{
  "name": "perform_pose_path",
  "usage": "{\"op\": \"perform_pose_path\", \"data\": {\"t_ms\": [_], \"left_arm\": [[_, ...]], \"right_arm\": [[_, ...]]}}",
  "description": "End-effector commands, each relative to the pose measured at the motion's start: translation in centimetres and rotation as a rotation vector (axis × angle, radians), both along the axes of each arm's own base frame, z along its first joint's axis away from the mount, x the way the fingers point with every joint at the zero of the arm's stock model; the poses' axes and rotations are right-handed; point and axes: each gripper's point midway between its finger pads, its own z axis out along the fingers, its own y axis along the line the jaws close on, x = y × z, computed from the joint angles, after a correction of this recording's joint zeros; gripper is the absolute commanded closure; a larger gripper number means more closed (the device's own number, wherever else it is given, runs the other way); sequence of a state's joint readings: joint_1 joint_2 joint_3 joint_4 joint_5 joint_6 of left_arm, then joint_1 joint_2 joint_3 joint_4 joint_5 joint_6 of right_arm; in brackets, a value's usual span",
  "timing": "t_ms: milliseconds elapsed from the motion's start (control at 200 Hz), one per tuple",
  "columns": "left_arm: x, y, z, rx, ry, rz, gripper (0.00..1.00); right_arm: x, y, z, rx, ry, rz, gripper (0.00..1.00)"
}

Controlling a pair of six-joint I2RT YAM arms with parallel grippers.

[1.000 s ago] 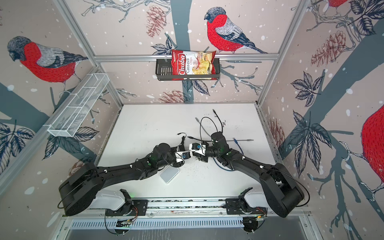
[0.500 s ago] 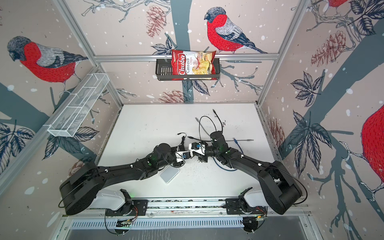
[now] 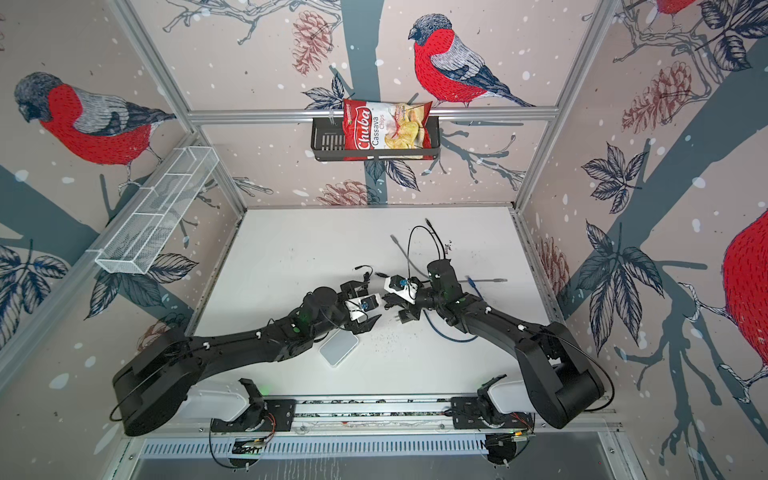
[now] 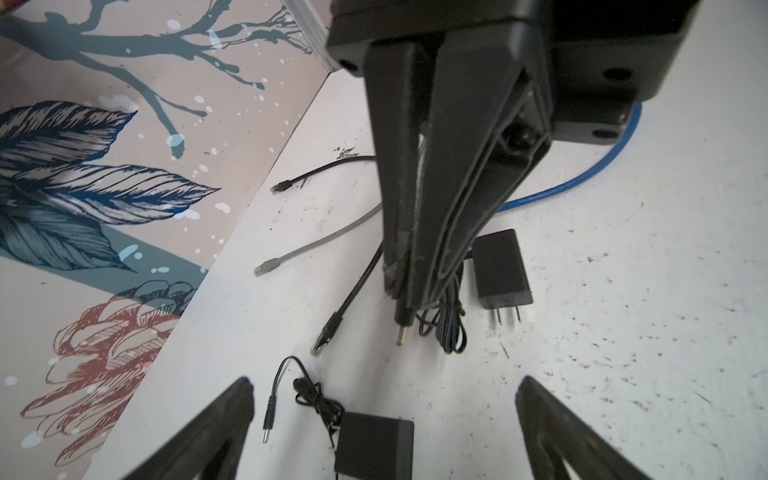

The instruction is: Insert the plug into the switch port

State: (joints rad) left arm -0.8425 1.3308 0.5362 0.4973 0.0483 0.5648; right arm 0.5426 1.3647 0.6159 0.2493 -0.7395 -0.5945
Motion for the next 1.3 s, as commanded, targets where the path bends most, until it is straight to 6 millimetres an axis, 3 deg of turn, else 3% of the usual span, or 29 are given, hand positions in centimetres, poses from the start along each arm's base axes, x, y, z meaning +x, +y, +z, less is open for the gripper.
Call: {"op": "perform_pose_path", "data": {"t_ms": [0, 205, 360, 760, 850, 1096, 1296], "left_arm": [[0.3, 0.8, 0.3, -0.04, 0.11, 0.088, 0.03], [0.7, 2.2, 1.8, -0.157, 0.326, 0.279, 0.03], [0.9, 4.5, 1.9, -0.107, 0.477, 0.477, 0.03], [-5.6, 7.4, -4.7, 0.097, 0.935, 0.657, 0.11], [-6.7, 6.5, -5.2, 0.122, 1.004, 0.628, 0.12], [-7.7, 8.2, -7.0, 0.274, 1.091, 0.762, 0.16], [-8.9, 8.3, -7.3, 0.252, 1.154, 0.813, 0.17]], "right_arm": [[-0.3, 0.0, 0.1, 0.017, 0.09, -0.015, 0.97], [-0.1, -0.2, -0.1, 0.045, 0.238, -0.09, 0.95], [0.5, -0.5, -0.3, 0.043, 0.336, -0.172, 0.96], [1.2, -1.1, 0.6, 0.059, 0.342, -0.255, 0.96], [1.5, -1.2, 0.4, 0.054, 0.347, -0.269, 0.96], [1.5, -1.4, 0.2, 0.065, 0.354, -0.285, 0.96], [1.3, -1.6, 0.2, 0.076, 0.349, -0.287, 0.96]]}}
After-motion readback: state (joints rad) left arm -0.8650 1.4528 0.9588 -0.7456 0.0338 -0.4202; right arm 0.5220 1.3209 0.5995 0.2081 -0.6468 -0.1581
